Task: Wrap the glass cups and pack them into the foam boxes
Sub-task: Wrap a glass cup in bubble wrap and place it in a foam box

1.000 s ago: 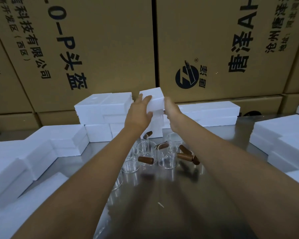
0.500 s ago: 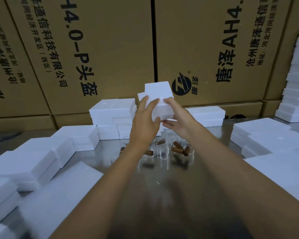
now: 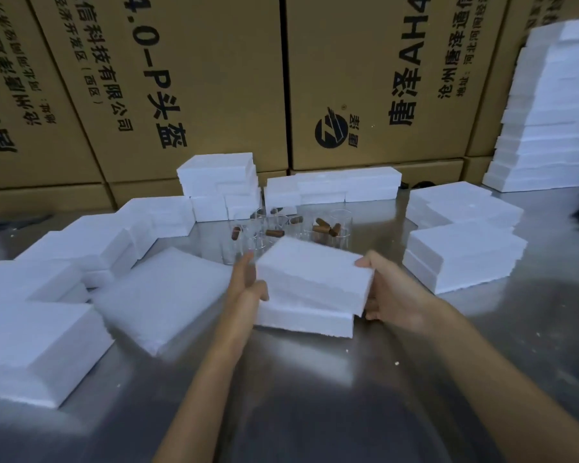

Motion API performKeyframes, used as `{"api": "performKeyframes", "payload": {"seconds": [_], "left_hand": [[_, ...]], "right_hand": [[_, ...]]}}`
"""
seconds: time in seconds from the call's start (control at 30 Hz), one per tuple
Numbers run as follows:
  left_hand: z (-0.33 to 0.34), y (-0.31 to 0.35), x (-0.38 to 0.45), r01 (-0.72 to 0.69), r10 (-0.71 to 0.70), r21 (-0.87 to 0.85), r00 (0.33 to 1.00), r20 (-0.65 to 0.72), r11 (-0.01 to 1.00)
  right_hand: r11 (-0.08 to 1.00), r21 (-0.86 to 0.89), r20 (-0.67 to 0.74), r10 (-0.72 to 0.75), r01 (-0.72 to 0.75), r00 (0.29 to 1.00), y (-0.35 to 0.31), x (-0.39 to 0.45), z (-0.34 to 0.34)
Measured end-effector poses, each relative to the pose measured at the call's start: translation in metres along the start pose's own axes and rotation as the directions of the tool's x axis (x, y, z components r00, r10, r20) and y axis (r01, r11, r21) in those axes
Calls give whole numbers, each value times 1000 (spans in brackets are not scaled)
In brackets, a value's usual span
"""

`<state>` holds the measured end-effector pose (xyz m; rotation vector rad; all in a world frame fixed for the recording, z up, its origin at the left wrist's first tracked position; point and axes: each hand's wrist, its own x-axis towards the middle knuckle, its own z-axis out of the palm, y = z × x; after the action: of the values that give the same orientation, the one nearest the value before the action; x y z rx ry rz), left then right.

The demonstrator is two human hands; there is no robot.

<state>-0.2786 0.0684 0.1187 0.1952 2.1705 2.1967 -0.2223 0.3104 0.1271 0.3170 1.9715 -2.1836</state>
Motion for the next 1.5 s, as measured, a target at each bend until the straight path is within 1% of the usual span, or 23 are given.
{"api": "performKeyframes", "payload": {"seconds": [0.07, 0.1, 0.2, 0.3, 0.37, 0.43, 0.5, 0.6, 0.67, 0.73, 0.8, 0.87, 0.9, 1.03, 1.1, 1.17, 1.23, 1.3, 1.37, 1.43, 1.5], "left_hand": [[2, -11, -15, -3, -4, 86, 997, 73, 996], [2, -14, -21, -3, -7, 107, 996, 85, 994], [0, -12, -31, -9, 2, 120, 999, 54, 993], [-5, -11, -29, 12, -12, 89, 1000, -3, 996], [-7, -15, -24, 8, -8, 129, 1000, -4, 992], [-7, -21, -21, -2, 3, 182, 1000, -6, 983], [-7, -27, -18, 4, 2, 193, 999, -32, 981], [-8, -32, -15, 1, 10, 189, 998, -57, 982], [-8, -32, -14, -8, 22, 195, 998, -67, 981], [-8, -31, -12, -19, 38, 200, 995, -91, 980], [-9, -32, -10, -27, 54, 205, 990, -127, 978], [-9, -33, -9, -31, 64, 209, 986, -152, 978], [-9, -34, -8, -30, 64, 209, 985, -160, 978], [-7, -35, -8, -33, 76, 219, 979, -188, 975], [-7, -37, -7, -38, 82, 216, 977, -197, 976], [-6, -38, -6, -37, 81, 204, 975, -209, 978], [-5, -40, -5, -35, 79, 193, 971, -224, 981], [-4, -40, -5, -34, 76, 177, 969, -235, 984], [-2, -40, -4, -33, 70, 150, 967, -245, 988], [-1, -38, -5, -33, 65, 124, 963, -262, 992], [-2, -34, -4, -58, 97, 140, 953, -287, 988]], "right_hand": [[999, 20, -95, -41, 43, 995, 13, -2, 6], [996, 47, -156, -71, 79, 985, 17, -2, 9], [987, 84, -301, -104, 135, 948, 25, -3, 20], [991, 80, -376, -69, 107, 924, 28, -3, 29], [991, 97, -436, -41, 92, 899, 25, -3, 34], [985, 123, -500, -41, 118, 865, 21, -1, 35], [967, 158, -584, -71, 199, 809, 16, 3, 31], [942, 138, -747, -103, 305, 657, 10, 8, 20], [952, 79, -798, -118, 297, 590, 14, 13, 14], [974, -14, -831, -137, 226, 539, 24, 18, 14], [977, -154, -853, -207, 148, 479, 34, 20, 16], [954, -274, -853, -300, 121, 428, 40, 20, 18], [941, -320, -844, -335, 108, 419, 41, 20, 19], [891, -450, -796, -427, 53, 429, 46, 18, 22], [873, -485, -775, -460, 59, 433, 48, 17, 23], [851, -519, -754, -502, 84, 423, 49, 15, 25], [806, -584, -719, -569, 98, 398, 49, 13, 29], [734, -665, -651, -659, 135, 375, 48, 10, 34], [633, -751, -545, -755, 188, 365, 48, 8, 40], [553, -793, -446, -812, 254, 376, 48, 7, 48], [502, -808, -372, -841, 309, 393, 47, 7, 58]]}}
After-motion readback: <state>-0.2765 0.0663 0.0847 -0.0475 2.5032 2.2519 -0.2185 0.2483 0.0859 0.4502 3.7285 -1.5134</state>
